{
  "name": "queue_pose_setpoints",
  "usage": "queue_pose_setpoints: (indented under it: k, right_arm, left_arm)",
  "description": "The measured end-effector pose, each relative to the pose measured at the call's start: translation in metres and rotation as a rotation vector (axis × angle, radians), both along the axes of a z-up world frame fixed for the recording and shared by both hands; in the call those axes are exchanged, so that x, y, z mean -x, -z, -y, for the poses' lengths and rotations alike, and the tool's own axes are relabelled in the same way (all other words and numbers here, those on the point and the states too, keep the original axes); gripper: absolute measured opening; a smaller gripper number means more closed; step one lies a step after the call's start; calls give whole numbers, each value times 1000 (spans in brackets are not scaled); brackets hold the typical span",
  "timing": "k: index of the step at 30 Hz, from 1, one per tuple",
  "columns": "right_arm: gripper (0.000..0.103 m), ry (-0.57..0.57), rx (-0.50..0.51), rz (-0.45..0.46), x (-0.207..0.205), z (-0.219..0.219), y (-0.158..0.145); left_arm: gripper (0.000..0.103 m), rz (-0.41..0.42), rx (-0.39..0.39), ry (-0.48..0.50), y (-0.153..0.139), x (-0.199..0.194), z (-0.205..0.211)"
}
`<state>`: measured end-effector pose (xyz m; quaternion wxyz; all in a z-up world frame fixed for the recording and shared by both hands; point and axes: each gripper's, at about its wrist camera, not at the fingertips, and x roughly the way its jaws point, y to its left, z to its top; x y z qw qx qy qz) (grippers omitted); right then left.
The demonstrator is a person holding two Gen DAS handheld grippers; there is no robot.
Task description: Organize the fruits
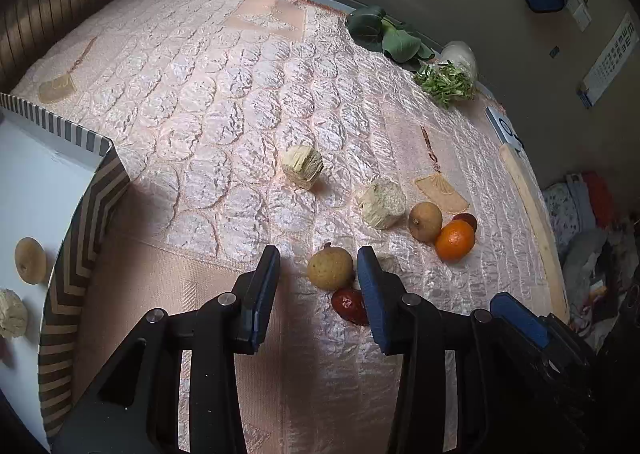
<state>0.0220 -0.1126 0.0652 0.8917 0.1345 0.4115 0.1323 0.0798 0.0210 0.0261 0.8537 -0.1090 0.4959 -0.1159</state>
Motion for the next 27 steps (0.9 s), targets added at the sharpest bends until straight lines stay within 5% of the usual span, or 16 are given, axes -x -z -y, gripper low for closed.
queue_pose_setpoints:
  k: [10, 20, 27]
  right_arm:
    - [30, -20, 80, 20, -8, -5, -3]
    - [30, 0, 38, -35, -22, 7, 13]
    - [30, 4, 13, -43, -20, 10, 15]
  left_arm:
    - [11, -14, 57, -2, -6, 5, -13]
    - [11, -26, 95, 9, -9, 9, -24]
    - [11, -2, 22, 63, -12, 18, -13]
